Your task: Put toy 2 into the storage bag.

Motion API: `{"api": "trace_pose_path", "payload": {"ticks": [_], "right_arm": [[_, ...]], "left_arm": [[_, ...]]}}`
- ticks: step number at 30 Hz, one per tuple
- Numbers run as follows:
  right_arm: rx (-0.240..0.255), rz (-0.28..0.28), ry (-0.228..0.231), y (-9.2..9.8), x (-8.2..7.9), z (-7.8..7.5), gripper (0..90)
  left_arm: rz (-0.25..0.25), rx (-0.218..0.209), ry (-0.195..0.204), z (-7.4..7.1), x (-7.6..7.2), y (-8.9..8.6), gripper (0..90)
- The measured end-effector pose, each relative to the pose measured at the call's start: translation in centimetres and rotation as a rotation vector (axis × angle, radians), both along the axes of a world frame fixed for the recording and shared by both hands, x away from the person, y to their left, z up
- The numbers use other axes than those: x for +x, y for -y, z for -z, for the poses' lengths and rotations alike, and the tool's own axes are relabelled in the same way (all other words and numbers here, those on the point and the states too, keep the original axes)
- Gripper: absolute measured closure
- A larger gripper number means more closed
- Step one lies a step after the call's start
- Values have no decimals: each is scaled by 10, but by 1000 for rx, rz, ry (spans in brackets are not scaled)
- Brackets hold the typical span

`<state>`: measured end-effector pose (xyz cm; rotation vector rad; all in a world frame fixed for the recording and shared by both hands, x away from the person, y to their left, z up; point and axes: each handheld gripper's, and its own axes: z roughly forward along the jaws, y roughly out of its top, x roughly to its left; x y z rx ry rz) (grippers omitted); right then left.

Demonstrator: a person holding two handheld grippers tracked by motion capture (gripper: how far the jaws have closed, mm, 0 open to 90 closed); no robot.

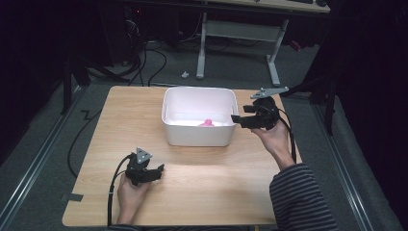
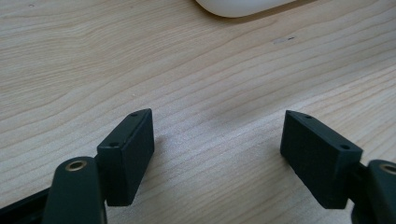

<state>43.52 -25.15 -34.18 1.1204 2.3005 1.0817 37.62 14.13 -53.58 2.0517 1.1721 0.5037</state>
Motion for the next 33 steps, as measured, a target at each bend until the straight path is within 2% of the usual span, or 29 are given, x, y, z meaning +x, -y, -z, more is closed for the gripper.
{"api": "trace_pose_path", "payload": {"ticks": [7, 20, 28, 31, 33], "right_arm": [[15, 40, 28, 22, -20, 3, 374], [57, 98, 47, 50, -52, 21, 381], [68, 134, 46, 61, -71, 45, 383], [95, 147, 28, 65, -77, 56, 384], [95, 153, 17, 66, -80, 66, 384]], "left_arm": [[0, 1, 1, 0, 0, 0, 263], [0, 1, 1, 0, 0, 0, 263], [1, 1, 1, 0, 0, 0, 264], [0, 1, 2, 0, 0, 0, 263], [1, 1, 1, 0, 0, 0, 263]]}}
